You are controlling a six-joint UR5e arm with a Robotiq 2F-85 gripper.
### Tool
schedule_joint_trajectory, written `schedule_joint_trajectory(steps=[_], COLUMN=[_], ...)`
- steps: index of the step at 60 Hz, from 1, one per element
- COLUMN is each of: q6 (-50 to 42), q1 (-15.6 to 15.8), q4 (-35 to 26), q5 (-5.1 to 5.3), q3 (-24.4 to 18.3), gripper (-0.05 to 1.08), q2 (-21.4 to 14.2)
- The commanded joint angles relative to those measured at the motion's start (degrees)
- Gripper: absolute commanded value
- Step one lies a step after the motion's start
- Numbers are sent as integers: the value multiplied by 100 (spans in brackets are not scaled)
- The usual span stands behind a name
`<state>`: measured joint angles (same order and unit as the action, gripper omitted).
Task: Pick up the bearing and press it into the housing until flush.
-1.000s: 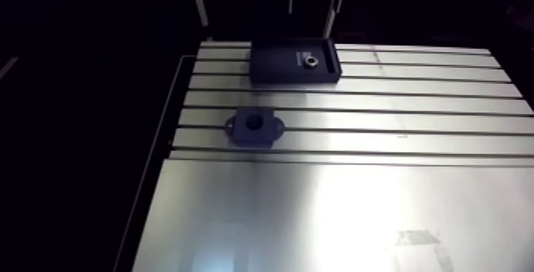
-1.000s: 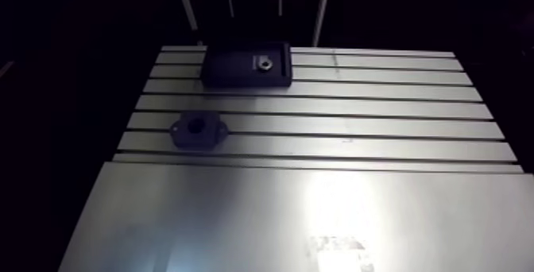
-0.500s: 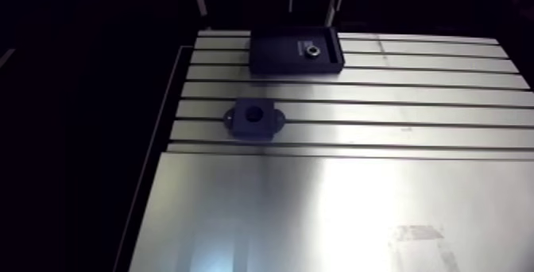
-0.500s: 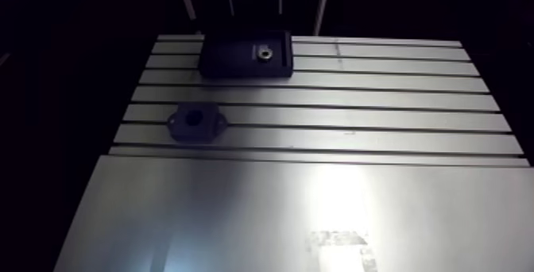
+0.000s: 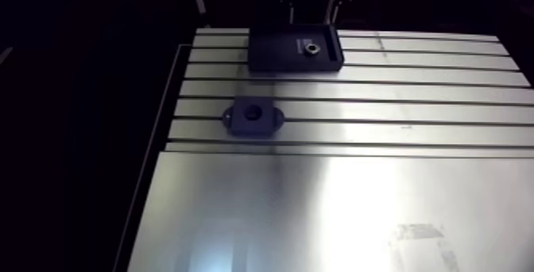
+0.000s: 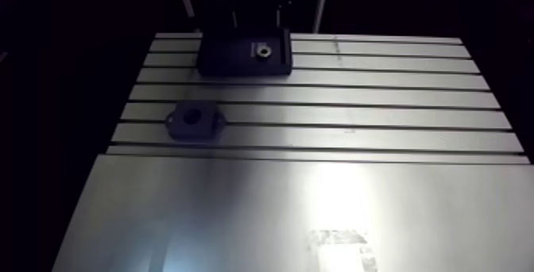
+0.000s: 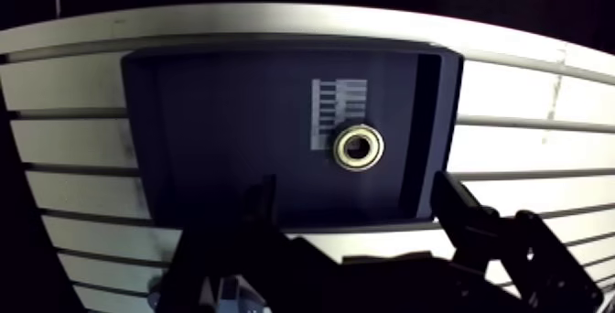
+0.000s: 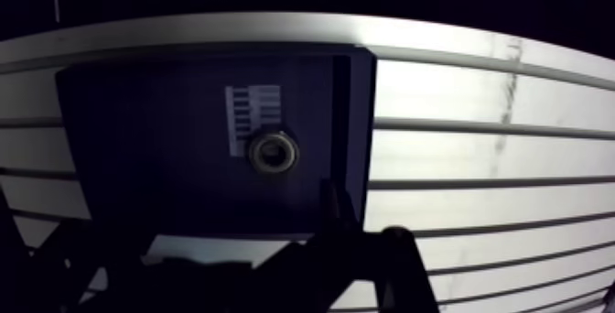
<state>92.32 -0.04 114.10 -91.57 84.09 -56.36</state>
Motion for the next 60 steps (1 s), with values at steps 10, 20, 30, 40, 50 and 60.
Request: schedule_joint_trajectory(steps=[10, 20, 30, 40, 50, 60], q6=[32, 80, 73, 80, 80, 114], q1=[-40, -48, -49, -56, -66, -84], q4=[152, 187, 195, 292, 311, 311], q5=[3, -6, -6, -6, -6, 3], q3=[120, 128, 136, 181, 233, 251], gripper=[21, 26, 30, 31, 34, 36], q2=[77, 155, 209, 218, 227, 267])
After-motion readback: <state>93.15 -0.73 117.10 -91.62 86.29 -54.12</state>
